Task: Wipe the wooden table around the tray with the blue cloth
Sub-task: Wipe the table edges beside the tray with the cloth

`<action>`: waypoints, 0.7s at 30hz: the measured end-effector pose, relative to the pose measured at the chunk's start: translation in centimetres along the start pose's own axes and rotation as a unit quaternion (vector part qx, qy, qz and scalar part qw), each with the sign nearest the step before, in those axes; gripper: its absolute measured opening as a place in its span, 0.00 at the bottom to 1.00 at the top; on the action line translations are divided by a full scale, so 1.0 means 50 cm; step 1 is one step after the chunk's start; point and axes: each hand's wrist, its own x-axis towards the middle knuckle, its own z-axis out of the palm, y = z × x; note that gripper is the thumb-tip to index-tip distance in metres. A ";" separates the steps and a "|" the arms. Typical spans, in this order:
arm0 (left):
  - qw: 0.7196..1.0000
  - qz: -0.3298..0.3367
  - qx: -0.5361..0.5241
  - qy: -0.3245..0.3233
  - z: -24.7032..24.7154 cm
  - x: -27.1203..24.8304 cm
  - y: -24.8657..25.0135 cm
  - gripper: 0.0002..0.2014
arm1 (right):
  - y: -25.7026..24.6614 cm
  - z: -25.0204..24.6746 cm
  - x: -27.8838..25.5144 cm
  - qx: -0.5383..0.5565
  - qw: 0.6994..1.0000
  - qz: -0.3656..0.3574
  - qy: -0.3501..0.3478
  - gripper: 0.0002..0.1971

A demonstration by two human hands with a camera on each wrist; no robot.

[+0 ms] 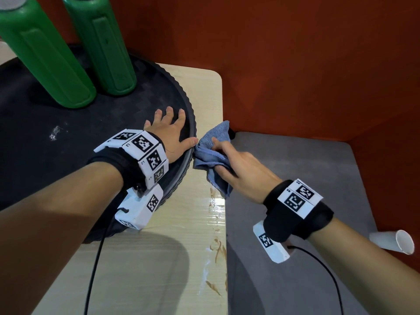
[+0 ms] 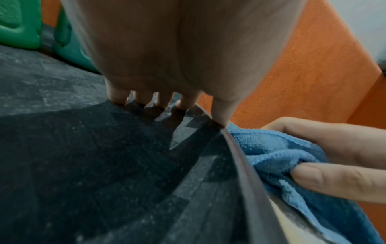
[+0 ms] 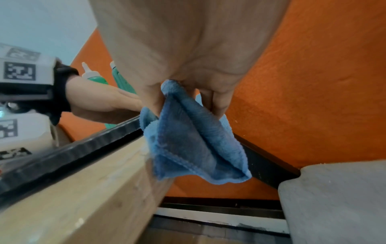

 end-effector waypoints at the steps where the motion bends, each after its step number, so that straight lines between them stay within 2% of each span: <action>1: 1.000 0.000 0.000 0.003 0.001 0.000 -0.001 0.39 | 0.002 0.000 0.001 -0.006 1.000 0.001 -0.003 0.27; 4: 1.000 0.001 -0.001 0.007 0.002 0.002 -0.002 0.39 | 0.001 0.006 0.002 -0.001 1.000 0.004 -0.008 0.34; 9: 1.000 0.002 -0.005 0.007 0.001 0.001 -0.004 0.39 | -0.005 0.019 0.008 -0.016 1.000 0.009 0.019 0.38; 12: 1.000 -0.001 -0.005 0.004 0.000 0.001 -0.002 0.39 | -0.011 0.026 0.015 -0.049 0.998 0.012 0.037 0.31; 15: 1.000 -0.001 -0.003 -0.001 -0.002 0.000 -0.002 0.39 | -0.012 0.011 0.021 -0.014 0.998 0.030 0.052 0.23; 18: 1.000 0.000 -0.003 -0.003 -0.004 -0.001 -0.001 0.38 | -0.001 -0.022 0.024 0.083 0.993 0.052 0.061 0.02; 21: 1.000 -0.003 0.000 -0.001 -0.003 -0.001 0.000 0.38 | 0.007 -0.041 0.029 0.102 0.991 0.055 0.067 0.05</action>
